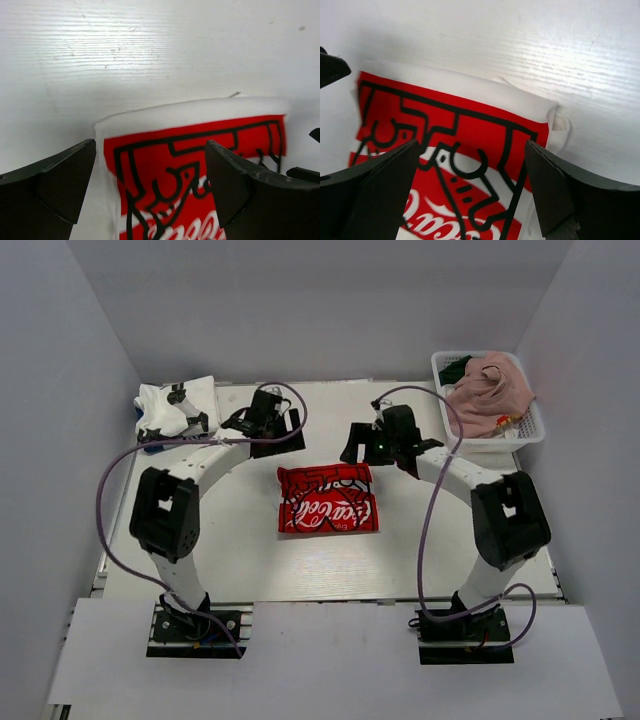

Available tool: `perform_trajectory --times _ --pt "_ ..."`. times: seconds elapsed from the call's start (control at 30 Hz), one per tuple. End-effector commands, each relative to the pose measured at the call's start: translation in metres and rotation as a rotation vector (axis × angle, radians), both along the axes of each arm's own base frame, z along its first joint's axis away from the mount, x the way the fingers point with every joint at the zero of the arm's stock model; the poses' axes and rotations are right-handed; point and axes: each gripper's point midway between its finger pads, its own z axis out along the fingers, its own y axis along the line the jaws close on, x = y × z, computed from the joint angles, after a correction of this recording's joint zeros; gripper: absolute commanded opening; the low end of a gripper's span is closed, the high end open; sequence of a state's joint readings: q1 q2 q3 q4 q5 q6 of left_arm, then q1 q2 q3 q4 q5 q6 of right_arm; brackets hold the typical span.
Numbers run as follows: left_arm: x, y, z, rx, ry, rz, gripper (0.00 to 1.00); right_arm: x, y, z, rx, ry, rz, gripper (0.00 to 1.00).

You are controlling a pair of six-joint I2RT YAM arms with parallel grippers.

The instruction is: Fold and stack the t-shirts

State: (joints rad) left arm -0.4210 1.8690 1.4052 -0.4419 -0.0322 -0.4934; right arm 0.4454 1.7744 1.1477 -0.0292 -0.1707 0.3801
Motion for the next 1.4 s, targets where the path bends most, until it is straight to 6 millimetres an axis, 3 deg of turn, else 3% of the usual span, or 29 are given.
perform_trajectory --times 0.0,0.13,0.23,0.53,0.63,0.9,1.0,1.03,1.13,1.17,1.2,1.37 --pt "-0.019 0.022 0.061 0.017 -0.075 0.07 1.0 -0.003 -0.001 0.047 0.029 -0.136 0.031 0.9" --pt "-0.058 0.025 0.028 0.005 0.009 0.041 1.0 -0.023 -0.004 0.065 0.075 -0.169 0.063 0.9" --pt "-0.069 0.02 0.013 -0.025 0.033 0.01 1.0 -0.032 -0.008 0.074 0.08 -0.181 0.066 0.9" --pt "-0.078 0.016 -0.024 -0.016 0.114 -0.037 1.0 -0.052 -0.041 0.08 0.008 -0.204 -0.029 0.9" --pt "-0.08 0.017 -0.033 -0.011 0.127 -0.037 0.91 -0.056 -0.05 0.078 -0.013 -0.21 -0.061 0.9" --pt "-0.087 0.006 -0.063 -0.015 0.201 -0.082 0.84 -0.063 -0.076 0.076 -0.083 -0.227 -0.149 0.9" --pt "-0.086 -0.005 -0.062 -0.061 0.196 -0.128 0.72 -0.063 -0.079 0.078 -0.086 -0.242 -0.16 0.9" --pt "-0.085 -0.008 -0.06 -0.075 0.189 -0.137 0.56 -0.063 -0.081 0.078 -0.092 -0.243 -0.166 0.9" --pt "-0.085 -0.012 -0.06 -0.092 0.198 -0.15 0.22 -0.064 -0.083 0.077 -0.101 -0.24 -0.172 0.9" --pt "-0.083 -0.015 -0.053 -0.107 0.177 -0.158 0.04 -0.064 -0.083 0.077 -0.1 -0.239 -0.174 0.9" --pt "-0.082 -0.015 -0.048 -0.111 0.167 -0.159 0.0 -0.064 -0.082 0.077 -0.097 -0.24 -0.169 0.9" --pt "-0.083 -0.022 -0.015 -0.207 0.083 -0.214 0.0 -0.065 -0.081 0.073 -0.097 -0.227 -0.161 0.9"
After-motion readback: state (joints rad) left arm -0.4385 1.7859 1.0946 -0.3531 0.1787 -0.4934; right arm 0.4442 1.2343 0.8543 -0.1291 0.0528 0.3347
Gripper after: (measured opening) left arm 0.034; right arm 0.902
